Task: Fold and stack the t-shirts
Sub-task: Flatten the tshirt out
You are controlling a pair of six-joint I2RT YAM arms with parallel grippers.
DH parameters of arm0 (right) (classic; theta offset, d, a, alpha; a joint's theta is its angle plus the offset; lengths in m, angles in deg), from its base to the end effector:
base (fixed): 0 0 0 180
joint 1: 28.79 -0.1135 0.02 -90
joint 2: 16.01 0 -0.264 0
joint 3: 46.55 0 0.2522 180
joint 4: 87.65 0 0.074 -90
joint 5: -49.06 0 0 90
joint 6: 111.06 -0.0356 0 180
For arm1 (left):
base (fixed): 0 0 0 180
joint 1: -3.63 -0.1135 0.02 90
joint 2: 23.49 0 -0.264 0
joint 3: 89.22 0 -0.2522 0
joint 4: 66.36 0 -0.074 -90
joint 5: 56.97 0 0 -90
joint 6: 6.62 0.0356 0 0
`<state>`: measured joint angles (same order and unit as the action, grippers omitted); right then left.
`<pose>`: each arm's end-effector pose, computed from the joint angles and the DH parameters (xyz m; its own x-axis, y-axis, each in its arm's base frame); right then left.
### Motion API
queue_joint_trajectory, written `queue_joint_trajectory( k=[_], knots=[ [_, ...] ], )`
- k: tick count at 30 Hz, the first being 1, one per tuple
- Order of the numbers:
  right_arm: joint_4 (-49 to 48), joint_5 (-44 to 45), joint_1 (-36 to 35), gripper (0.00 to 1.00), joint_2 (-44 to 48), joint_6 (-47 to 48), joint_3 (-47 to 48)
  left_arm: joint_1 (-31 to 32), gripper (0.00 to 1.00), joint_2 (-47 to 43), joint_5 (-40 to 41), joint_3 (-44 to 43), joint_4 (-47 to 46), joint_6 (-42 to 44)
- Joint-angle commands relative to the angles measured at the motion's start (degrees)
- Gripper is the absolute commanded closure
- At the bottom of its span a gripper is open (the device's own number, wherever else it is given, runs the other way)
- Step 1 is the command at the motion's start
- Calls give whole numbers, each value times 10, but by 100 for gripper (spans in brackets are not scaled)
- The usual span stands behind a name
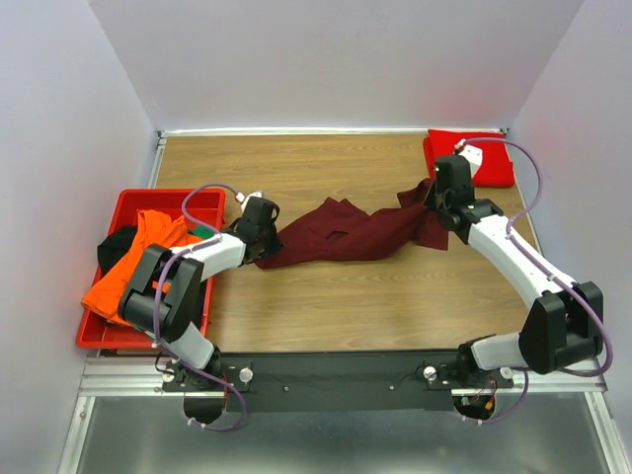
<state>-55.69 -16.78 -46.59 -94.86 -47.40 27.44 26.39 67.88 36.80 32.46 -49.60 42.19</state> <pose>0.2953 0.0795 0.2873 -0.4967 0.2657 -0.8262 0.2828 0.9496 0.1354 0.2853 -0.1171 0.1562 -0.7586 -0.3944 -0.5187 -0.2028 0.8994 -0.3872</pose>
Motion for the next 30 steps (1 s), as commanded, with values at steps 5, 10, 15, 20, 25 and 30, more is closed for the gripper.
queue_joint_trajectory(
  k=[5, 10, 15, 20, 25, 30],
  knots=[
    [11, -72, 26, 91, 10, -14, -1, -10, 83, -80, 20, 10, 30, 16],
    [10, -119, 25, 50, 28, -12, -25, -4, 61, -155, 26, 62, 46, 6],
    [10, -162, 21, 43, 54, -12, -50, 34, 59, -190, 44, 110, 52, -19],
    [10, -171, -33, 43, 70, -28, -63, 66, 59, -158, 61, 126, 42, -38],
    [9, -134, -140, 43, 42, -51, -70, 78, 59, -118, 88, 96, 43, -31],
    [6, -90, -207, 43, 0, -62, -68, 79, 60, -122, 106, 76, 54, -28]
  ],
)
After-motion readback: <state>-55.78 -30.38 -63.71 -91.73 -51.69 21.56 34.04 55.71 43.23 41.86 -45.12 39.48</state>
